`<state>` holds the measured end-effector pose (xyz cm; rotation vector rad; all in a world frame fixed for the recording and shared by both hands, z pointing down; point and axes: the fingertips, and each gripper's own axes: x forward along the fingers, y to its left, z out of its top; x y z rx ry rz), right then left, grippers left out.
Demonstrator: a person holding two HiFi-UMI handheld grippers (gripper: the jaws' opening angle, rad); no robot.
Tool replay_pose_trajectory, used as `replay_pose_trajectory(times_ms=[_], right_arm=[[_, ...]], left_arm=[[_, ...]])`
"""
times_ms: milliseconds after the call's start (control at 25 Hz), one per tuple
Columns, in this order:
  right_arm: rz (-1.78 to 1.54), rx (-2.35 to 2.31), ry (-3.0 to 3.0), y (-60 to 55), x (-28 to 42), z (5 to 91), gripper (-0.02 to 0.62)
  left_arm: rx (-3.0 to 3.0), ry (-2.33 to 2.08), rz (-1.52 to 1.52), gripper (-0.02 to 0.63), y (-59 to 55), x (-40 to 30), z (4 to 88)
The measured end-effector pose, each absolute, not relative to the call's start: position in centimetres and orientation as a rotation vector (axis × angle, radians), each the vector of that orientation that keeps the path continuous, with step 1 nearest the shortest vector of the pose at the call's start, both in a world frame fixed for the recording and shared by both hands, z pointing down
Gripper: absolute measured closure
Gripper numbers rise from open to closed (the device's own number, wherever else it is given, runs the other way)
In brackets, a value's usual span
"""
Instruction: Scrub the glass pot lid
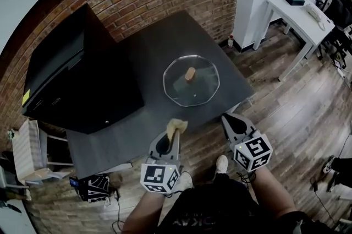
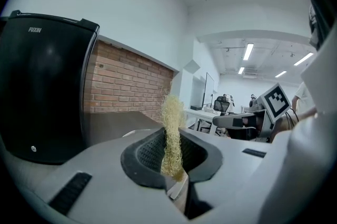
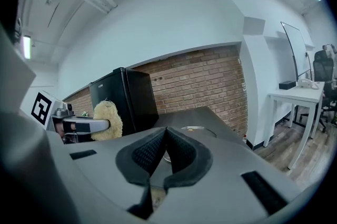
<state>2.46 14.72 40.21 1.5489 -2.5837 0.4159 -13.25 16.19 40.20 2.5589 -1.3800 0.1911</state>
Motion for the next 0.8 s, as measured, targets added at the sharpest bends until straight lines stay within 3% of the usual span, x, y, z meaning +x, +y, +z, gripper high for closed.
replay_pose_trajectory(times_ms=[800], right_arm=[[0.459, 1.360, -2.682, 9.3, 9.1, 41.1, 0.577]], left_arm=[[2.478, -1.530, 0.227, 0.544, 13.8, -5.5, 39.6]])
